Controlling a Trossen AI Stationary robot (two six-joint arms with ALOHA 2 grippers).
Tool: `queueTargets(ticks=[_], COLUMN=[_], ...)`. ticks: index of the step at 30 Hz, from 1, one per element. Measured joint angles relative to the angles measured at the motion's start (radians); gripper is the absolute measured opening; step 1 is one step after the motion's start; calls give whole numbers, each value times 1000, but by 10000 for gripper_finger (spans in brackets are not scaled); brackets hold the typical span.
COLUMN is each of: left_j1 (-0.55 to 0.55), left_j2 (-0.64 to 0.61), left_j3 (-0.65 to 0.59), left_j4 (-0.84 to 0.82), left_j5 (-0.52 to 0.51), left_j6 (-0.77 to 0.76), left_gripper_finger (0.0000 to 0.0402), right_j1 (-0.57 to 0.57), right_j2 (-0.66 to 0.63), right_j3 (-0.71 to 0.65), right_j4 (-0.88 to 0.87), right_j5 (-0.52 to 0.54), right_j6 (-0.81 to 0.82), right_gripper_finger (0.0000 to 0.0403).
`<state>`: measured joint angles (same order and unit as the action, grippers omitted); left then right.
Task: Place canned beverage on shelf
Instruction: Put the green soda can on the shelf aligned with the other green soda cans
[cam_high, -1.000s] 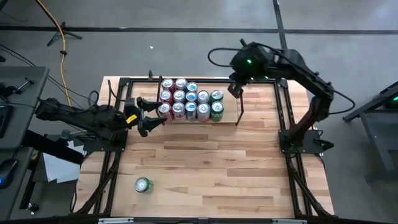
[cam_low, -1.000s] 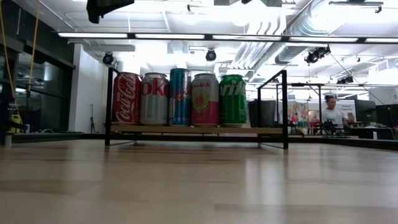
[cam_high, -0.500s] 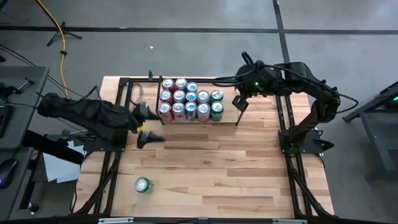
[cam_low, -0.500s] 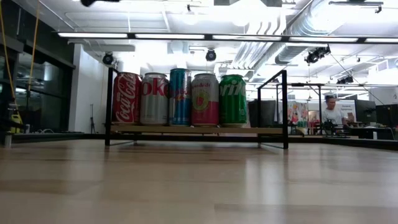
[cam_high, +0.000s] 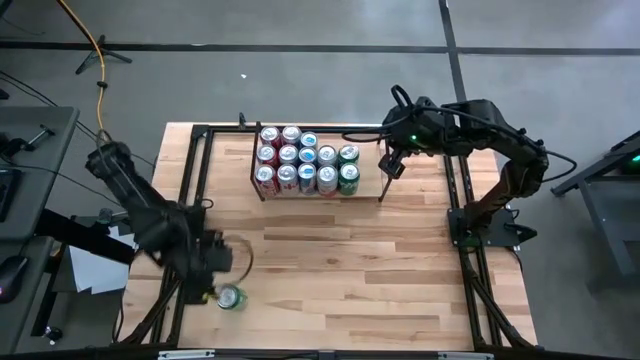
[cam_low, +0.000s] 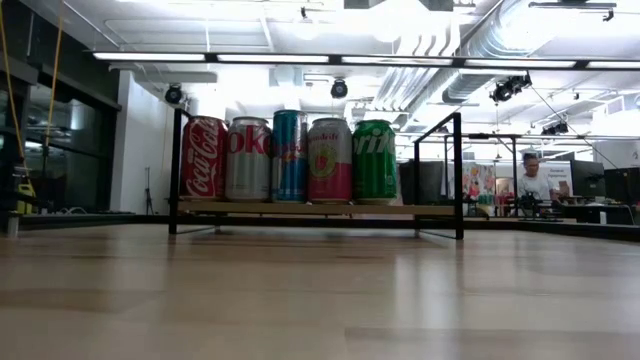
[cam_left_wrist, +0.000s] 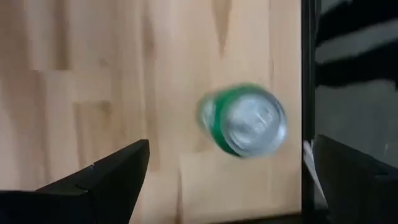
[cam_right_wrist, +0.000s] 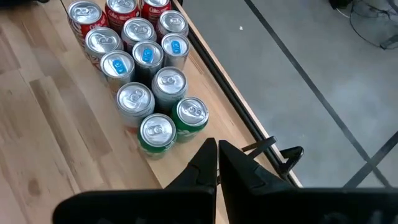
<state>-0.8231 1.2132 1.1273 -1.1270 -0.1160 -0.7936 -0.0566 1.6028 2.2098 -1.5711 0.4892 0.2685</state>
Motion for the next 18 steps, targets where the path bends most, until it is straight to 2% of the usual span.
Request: queueTargets(ticks=[3, 7, 12, 18], left_j1=[-92, -147, -156, -148], left_j2=[54, 132, 243, 335], left_j3=[-3, -2, -2, -2], left_j4=[7, 33, 34, 90], left_j5=[-50, -170, -121, -115], left_j6=[-42, -60, -39, -14], left_gripper_finger=[365, 365, 365, 365], right_j1=[-3, -4, -4, -4], right_j2=[0, 0, 0, 1], right_j3=[0, 0, 0, 0], right_j4=[0, 0, 0, 0], right_j5=[0, 0, -1, -2], right_j6=[-14, -21, -26, -23], right_gripper_finger=[0, 0, 0, 0])
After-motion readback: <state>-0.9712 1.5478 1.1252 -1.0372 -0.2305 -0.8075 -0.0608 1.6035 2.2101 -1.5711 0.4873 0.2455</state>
